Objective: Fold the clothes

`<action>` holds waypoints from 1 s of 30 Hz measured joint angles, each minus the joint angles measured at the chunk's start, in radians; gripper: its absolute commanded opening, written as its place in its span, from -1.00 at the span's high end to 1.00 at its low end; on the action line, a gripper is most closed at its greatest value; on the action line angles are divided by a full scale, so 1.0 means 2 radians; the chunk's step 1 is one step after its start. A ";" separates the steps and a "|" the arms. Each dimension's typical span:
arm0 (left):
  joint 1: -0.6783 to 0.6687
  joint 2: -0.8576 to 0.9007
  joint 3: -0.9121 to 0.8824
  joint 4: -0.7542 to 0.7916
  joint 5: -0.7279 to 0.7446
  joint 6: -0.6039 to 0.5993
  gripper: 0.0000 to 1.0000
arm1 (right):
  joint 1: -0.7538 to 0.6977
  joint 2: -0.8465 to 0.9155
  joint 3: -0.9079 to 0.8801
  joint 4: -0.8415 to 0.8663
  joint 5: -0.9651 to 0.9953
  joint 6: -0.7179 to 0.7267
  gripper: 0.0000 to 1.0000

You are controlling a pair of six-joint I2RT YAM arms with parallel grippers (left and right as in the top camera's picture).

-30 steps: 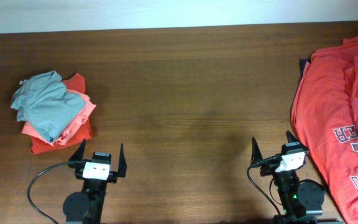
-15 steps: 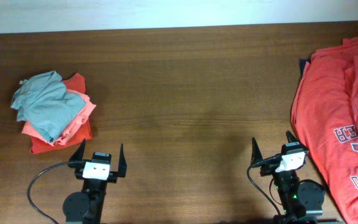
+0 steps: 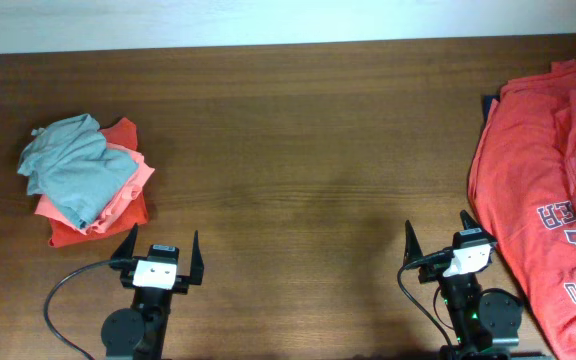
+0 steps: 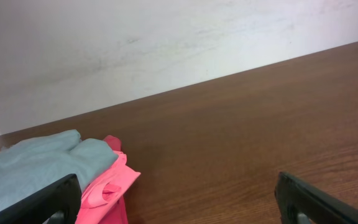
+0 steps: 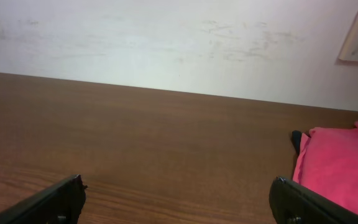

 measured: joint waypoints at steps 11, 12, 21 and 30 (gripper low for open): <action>0.000 0.000 0.000 0.000 0.000 0.000 -0.98 | 0.000 0.000 0.000 0.000 0.000 0.000 -0.97; 0.000 0.000 0.000 0.000 0.000 0.000 -0.98 | 0.000 0.000 0.000 0.000 0.000 0.000 -0.97; 0.000 0.000 0.000 0.000 0.000 -0.002 -0.98 | 0.000 0.000 0.000 0.000 0.000 0.011 -0.97; 0.000 0.005 0.033 -0.056 0.007 -0.068 -0.98 | 0.000 0.001 0.038 -0.078 0.003 0.087 -0.97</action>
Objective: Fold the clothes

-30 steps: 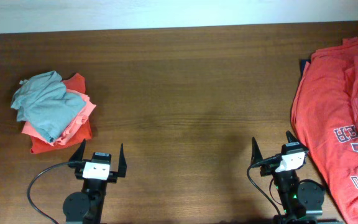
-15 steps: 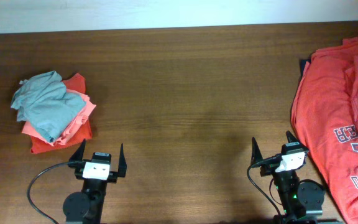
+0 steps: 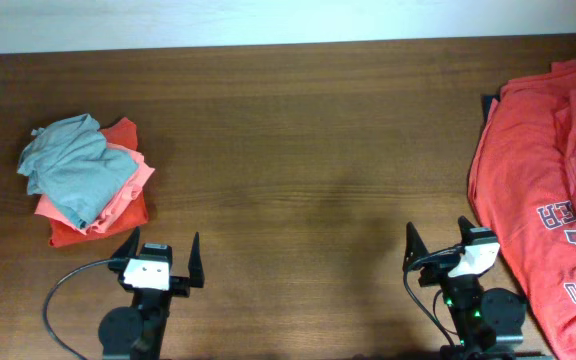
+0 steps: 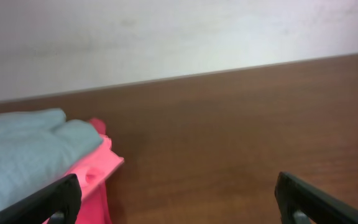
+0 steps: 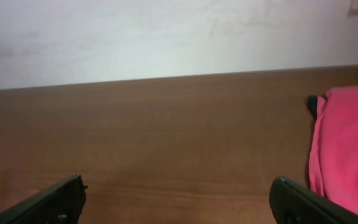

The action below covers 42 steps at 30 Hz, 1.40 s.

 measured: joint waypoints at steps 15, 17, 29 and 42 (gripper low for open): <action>0.000 0.329 0.356 -0.253 -0.011 -0.013 -0.98 | 0.000 0.316 0.365 -0.286 0.051 -0.020 -0.97; 0.000 0.385 0.407 -0.287 -0.011 -0.013 -0.98 | 0.000 0.389 0.425 -0.306 0.051 -0.041 -0.97; 0.000 0.471 0.469 -0.322 0.003 -0.013 -0.98 | -0.153 0.702 0.603 -0.250 0.173 -0.071 -0.97; 0.000 0.472 0.470 -0.322 0.004 -0.013 -0.98 | -0.348 0.945 0.664 -0.145 0.133 -0.084 -0.80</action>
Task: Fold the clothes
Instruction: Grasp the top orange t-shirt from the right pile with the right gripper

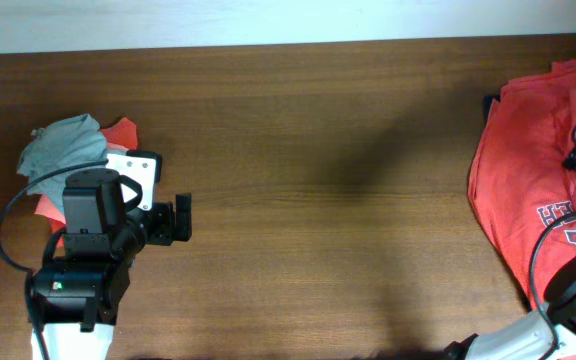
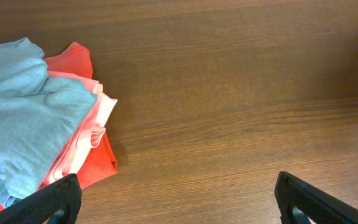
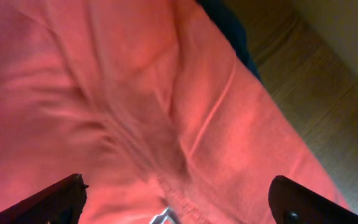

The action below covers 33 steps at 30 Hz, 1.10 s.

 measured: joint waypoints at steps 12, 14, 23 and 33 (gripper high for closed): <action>0.000 0.000 0.000 0.004 0.000 0.000 -0.98 | -0.009 0.058 0.000 0.017 -0.011 -0.013 0.92; 0.000 0.000 0.000 0.005 0.000 0.000 -0.98 | -0.009 0.058 0.000 0.014 -0.012 -0.012 0.92; 0.000 0.000 0.000 0.016 0.000 0.000 -0.98 | 0.038 -0.023 0.012 -0.030 -0.136 -0.011 0.92; 0.000 0.010 0.000 0.026 0.000 0.000 -0.98 | 0.439 -0.175 0.047 -0.108 -0.187 -0.009 0.49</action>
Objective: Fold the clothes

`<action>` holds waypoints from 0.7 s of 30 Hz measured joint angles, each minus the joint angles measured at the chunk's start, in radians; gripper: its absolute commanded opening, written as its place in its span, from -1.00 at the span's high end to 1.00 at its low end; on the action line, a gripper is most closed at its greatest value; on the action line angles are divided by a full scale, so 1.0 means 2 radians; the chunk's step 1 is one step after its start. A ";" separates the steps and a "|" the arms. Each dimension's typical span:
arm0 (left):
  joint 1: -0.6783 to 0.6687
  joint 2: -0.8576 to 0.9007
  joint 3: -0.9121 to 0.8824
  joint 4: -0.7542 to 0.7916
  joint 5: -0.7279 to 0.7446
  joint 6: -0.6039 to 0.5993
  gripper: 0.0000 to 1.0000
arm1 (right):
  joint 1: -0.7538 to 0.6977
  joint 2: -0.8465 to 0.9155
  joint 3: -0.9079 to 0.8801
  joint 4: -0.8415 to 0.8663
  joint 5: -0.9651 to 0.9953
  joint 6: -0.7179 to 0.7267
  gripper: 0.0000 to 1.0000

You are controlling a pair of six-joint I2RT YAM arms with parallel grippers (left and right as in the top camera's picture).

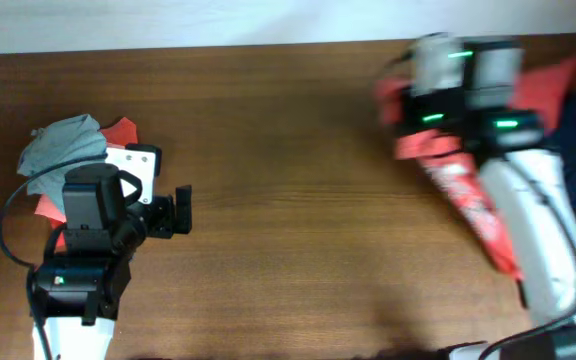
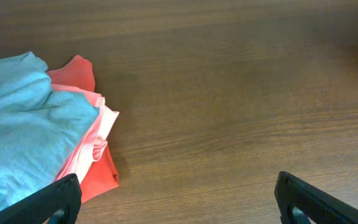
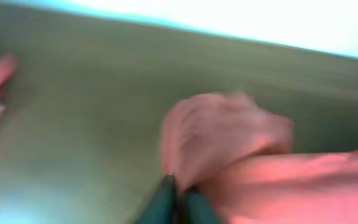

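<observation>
A red T-shirt (image 1: 465, 190) with white lettering hangs lifted over the table's right half and trails toward the front right. My right gripper (image 3: 180, 198) is shut on a bunch of its fabric (image 3: 229, 140); that view is blurred. In the overhead view the right gripper (image 1: 404, 108) sits under its wrist near the back of the table. A pile of clothes (image 1: 68, 150), grey-blue on pink and red, lies at the left. My left gripper (image 1: 175, 212) stands open just right of the pile (image 2: 36, 137), with nothing between its fingers (image 2: 61, 198).
A dark blue garment lies at the right edge where the red shirt had been spread. The brown wooden table (image 1: 288, 200) runs between the pile and the shirt. A pale wall borders the far edge.
My right gripper was open over the red shirt at the far right. Now it is shut on the shirt and holds it further left, uncovering a dark blue garment. The left arm barely moved.
Both grippers stood open at the front edge, the pile at the left and the red shirt spread at the right. Then the left was beside the pile and the right above the shirt. Now the right holds the shirt lifted toward the middle.
</observation>
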 measured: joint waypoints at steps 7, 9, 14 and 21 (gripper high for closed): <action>0.000 0.022 0.000 0.000 0.000 0.000 -0.98 | 0.126 0.037 -0.002 -0.029 0.151 0.013 -0.06; 0.000 0.023 0.000 0.000 0.002 0.000 -0.98 | 0.085 0.030 -0.002 -0.058 0.190 0.028 -0.08; -0.003 0.031 0.000 0.011 0.050 -0.001 -0.98 | -0.046 -0.005 -0.002 -0.158 0.206 0.068 -0.19; -0.126 0.146 0.003 0.072 0.077 -0.024 -0.98 | -0.176 -0.013 -0.002 -0.250 0.176 0.086 -0.86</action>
